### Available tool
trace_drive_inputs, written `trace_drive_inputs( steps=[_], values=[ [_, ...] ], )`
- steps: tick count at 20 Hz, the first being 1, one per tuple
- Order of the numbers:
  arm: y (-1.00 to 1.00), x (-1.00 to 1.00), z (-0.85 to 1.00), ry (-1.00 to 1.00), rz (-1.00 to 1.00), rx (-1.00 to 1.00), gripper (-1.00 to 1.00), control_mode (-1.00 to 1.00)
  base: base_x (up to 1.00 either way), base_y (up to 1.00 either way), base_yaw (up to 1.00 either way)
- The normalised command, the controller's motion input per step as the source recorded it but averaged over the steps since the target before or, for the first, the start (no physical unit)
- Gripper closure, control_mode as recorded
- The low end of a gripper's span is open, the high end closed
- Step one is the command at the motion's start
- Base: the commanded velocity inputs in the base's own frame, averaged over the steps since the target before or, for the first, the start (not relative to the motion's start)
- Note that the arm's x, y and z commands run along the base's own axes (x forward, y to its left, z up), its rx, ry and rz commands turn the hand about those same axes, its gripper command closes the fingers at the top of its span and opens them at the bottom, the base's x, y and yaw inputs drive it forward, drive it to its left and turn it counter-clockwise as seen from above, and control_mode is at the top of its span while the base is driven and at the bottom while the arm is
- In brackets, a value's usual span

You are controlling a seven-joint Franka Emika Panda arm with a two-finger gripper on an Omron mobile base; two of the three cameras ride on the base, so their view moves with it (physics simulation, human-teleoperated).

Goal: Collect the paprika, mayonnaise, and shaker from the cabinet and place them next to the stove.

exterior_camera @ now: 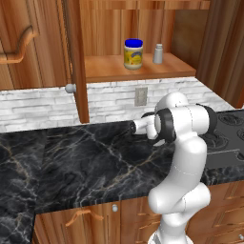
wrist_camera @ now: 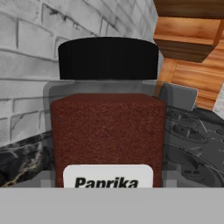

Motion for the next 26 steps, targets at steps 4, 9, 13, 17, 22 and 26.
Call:
trace_drive_inputs(
  steps=[4,9,13,17,22,26],
  values=[
    [0.00,0.00,-0.41,-0.14,0.00,0.04,1.00,-1.00,0.00,0.00,0.00],
    [0.00,0.00,-0.40,-0.16,0.00,0.03,1.00,-1.00,0.00,0.00,0.00],
    [0.00,0.00,-0.40,-0.18,0.00,0.01,-1.00,-1.00,0.00,0.00,0.00],
    [0.00,0.00,-0.38,-0.22,0.00,0.01,-1.00,-1.00,0.00,0.00,0.00],
    [0.00,0.00,-0.24,-0.15,0.00,0.01,-1.00,-1.00,0.00,0.00,0.00],
    [0.00,0.00,-0.16,-0.14,0.00,0.00,-1.00,-1.00,0.00,0.00,0.00]
  ],
)
